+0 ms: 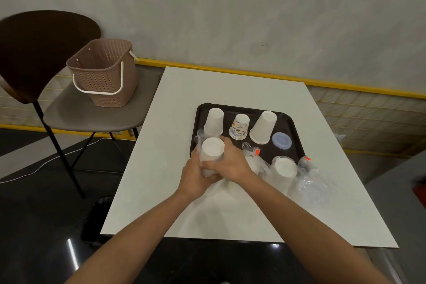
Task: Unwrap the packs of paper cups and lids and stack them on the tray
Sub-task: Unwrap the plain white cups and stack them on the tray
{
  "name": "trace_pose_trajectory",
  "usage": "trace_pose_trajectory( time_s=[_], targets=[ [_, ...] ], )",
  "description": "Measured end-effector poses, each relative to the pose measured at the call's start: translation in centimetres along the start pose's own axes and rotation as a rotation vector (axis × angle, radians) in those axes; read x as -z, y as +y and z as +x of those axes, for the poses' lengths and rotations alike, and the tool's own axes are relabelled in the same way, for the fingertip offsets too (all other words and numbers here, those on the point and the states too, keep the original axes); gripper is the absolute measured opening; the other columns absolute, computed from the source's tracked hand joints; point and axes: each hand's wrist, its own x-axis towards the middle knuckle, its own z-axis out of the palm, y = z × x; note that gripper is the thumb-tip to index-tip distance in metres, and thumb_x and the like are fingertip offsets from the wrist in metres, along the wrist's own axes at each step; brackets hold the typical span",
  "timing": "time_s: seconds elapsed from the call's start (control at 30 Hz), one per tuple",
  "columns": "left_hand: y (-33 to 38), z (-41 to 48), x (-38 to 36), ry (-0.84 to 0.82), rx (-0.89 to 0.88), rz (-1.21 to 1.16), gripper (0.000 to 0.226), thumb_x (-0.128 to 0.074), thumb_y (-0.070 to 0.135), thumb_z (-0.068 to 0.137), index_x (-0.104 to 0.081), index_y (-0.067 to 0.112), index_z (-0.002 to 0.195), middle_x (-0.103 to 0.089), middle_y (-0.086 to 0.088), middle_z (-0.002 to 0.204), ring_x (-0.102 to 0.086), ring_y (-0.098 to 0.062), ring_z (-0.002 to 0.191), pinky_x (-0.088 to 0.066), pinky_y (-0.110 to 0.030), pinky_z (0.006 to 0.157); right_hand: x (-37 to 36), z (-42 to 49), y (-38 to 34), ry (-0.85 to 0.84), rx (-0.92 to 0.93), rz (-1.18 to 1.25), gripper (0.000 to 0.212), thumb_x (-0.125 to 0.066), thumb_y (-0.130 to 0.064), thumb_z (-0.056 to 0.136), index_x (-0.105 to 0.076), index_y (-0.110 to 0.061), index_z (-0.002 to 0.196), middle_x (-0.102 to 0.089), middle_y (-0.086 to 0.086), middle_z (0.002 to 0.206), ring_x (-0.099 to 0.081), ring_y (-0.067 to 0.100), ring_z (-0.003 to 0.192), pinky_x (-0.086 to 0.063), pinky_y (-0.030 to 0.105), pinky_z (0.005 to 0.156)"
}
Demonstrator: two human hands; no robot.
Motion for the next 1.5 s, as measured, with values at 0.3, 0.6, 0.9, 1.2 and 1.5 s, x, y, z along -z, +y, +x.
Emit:
trace_pose_trajectory(
  time_s=[0.3,0.6,0.9,1.2,1.5],
  targets=[
    [-1.6,-0.2,-0.3,-0.063,0.14,-0.186,0.03,-0.046,0.022,0.099,-0.049,0.013,0.127,-0.061,-0.006,0.113,-0.062,-0.018,0.1,-0.056,-0.023,0.064,-2.4,-1.2,1.8,0.082,-0.072,0.205,0.085,-0.08,-0.005,0.066,-0.03,-0.015,0.135,-0.047,-0.009,0.114,-0.045,0.008,0.107,-0.037,0.006,0.074],
    [-3.3,0.4,1.9,-0.361,0.132,0.12,0.081,-0.08,0.011,0.072,-0.032,0.016,0.137,-0.053,0.003,0.118,-0.055,-0.014,0.109,-0.049,-0.019,0.086,-3.5,-1.0,4.1,0.03,-0.141,0.196,0.086,-0.086,-0.012,0.062,-0.033,-0.012,0.13,-0.045,-0.005,0.115,-0.044,0.011,0.107,-0.036,0.019,0.081],
    [-0.6,1.1,4.5,-0.357,-0.03,-0.097,0.087,-0.082,0.017,0.069,-0.024,0.051,0.125,-0.037,0.03,0.13,-0.037,0.022,0.112,-0.036,0.004,0.08,-4.8,-0.6,3.6,-0.02,-0.129,0.238,0.101,-0.09,-0.026,0.052,-0.03,-0.018,0.134,-0.045,-0.003,0.121,-0.048,0.018,0.115,-0.049,0.029,0.082],
    [-2.3,1.5,2.4,-0.195,-0.056,-0.058,0.088,-0.08,0.048,0.055,-0.032,0.037,0.128,-0.05,0.019,0.126,-0.048,-0.003,0.119,-0.04,-0.017,0.095,-4.3,-0.8,4.9,-0.096,-0.101,0.228,0.093,-0.079,0.004,0.064,-0.024,-0.012,0.138,-0.042,-0.003,0.121,-0.045,0.012,0.111,-0.044,0.008,0.069],
    [-3.4,1.8,2.4,-0.236,-0.064,0.057,0.08,-0.073,0.039,0.063,-0.026,0.043,0.128,-0.049,0.01,0.129,-0.05,-0.01,0.118,-0.044,-0.028,0.096,-3.7,-1.4,4.4,-0.141,-0.007,0.449,0.102,-0.069,-0.004,0.058,-0.015,-0.031,0.14,-0.034,-0.011,0.134,-0.038,0.005,0.125,-0.05,0.024,0.091]
  ],
)
